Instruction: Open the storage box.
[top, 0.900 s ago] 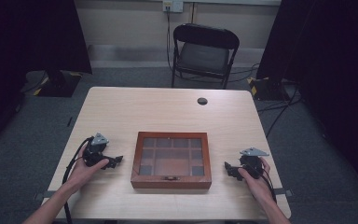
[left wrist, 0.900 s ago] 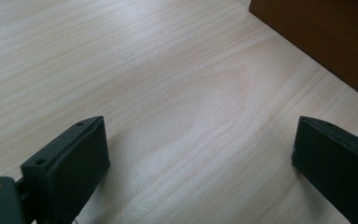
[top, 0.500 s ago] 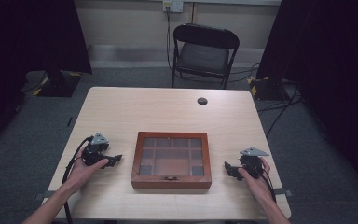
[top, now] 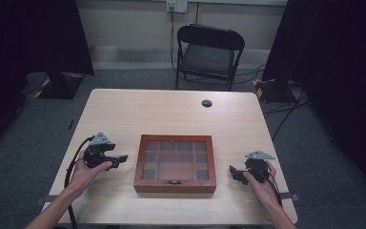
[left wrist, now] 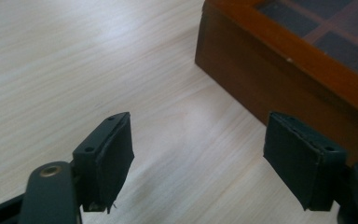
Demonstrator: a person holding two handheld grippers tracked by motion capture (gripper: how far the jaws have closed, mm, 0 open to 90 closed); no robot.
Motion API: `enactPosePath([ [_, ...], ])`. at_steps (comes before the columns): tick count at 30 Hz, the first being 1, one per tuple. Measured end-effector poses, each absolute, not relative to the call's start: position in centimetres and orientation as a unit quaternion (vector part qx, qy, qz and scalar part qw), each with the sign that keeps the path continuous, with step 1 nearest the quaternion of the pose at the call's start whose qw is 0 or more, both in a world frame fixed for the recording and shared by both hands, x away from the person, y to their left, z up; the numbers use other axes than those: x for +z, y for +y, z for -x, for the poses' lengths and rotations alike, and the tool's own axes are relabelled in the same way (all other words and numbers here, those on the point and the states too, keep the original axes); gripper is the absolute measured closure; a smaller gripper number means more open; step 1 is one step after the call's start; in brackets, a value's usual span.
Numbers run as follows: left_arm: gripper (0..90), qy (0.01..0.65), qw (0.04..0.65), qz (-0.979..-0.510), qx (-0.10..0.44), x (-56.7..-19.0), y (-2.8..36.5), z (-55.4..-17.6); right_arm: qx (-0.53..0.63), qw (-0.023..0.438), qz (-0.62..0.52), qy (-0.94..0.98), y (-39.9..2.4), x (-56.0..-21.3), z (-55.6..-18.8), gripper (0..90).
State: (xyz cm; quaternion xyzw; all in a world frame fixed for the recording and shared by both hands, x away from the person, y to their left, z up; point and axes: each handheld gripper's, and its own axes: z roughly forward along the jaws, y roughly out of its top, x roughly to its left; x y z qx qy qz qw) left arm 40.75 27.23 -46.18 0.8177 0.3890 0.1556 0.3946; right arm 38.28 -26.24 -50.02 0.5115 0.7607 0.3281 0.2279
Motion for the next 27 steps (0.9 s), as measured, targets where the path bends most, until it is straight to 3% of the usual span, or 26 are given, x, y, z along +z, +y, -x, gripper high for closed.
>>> enactPosePath([
  [4, 24.8, 0.387, 0.409, -0.813, 0.147, -45.4, 27.0, -40.6, 0.328, 0.228, -0.511, 0.761, -26.2, -50.0, -38.3, 12.0],
  [9, 32.1, 0.377, 0.425, -0.812, 0.133, -44.5, 26.3, -40.1, 0.329, 0.227, -0.511, 0.761, -26.3, -50.0, -38.3, 11.9],
  [27, 32.5, 0.325, 0.468, -0.816, 0.093, -42.3, 22.2, -38.5, 0.329, 0.227, -0.509, 0.762, -26.3, -50.0, -38.3, 11.9],
])
